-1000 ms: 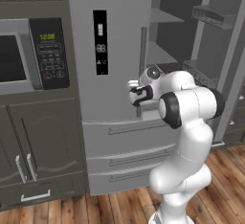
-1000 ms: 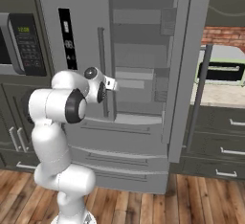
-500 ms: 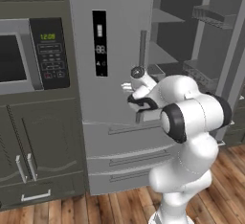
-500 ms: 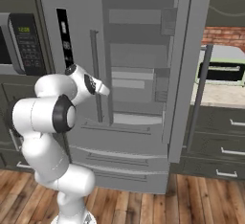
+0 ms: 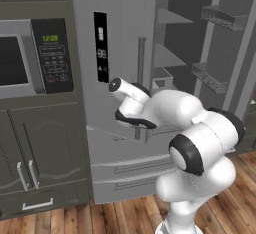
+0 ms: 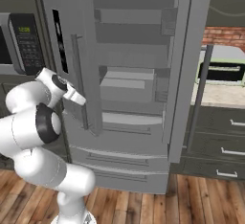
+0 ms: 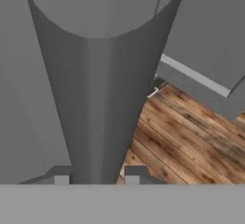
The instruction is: Place one of the steaks on the plate and the other in the bowl. Then place the bowl in the fridge.
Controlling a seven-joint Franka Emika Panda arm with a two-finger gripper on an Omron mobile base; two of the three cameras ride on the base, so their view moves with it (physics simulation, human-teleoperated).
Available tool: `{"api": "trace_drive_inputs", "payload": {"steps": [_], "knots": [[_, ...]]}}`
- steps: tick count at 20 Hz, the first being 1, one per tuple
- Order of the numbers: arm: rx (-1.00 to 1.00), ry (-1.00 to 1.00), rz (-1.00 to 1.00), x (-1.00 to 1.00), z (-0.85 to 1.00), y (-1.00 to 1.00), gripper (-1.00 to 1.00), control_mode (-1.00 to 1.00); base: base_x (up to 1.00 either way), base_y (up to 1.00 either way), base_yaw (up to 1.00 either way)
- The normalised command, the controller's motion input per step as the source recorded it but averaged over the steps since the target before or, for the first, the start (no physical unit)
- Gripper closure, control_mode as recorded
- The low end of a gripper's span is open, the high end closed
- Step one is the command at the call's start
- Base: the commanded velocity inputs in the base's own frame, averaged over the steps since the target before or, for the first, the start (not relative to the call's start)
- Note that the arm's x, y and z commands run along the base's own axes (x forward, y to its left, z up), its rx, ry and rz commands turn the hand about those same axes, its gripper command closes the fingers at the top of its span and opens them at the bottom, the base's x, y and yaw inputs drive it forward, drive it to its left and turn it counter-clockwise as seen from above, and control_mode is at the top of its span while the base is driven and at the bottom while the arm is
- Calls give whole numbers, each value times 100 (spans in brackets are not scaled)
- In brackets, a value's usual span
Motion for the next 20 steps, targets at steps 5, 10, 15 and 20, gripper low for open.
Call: {"api": "trace_drive_inputs", "payload": {"steps": [5, 10, 15, 20], "knots": [[-8, 0, -31, -91, 0, 56, 100, -100, 0, 0, 0], [-4, 0, -18, -34, -3, 41, 100, -100, 0, 0, 0], [-6, 0, -11, -8, 0, 26, -100, -100, 0, 0, 0], [0, -2, -9, -32, 0, 1, -100, -100, 0, 0, 0]]}}
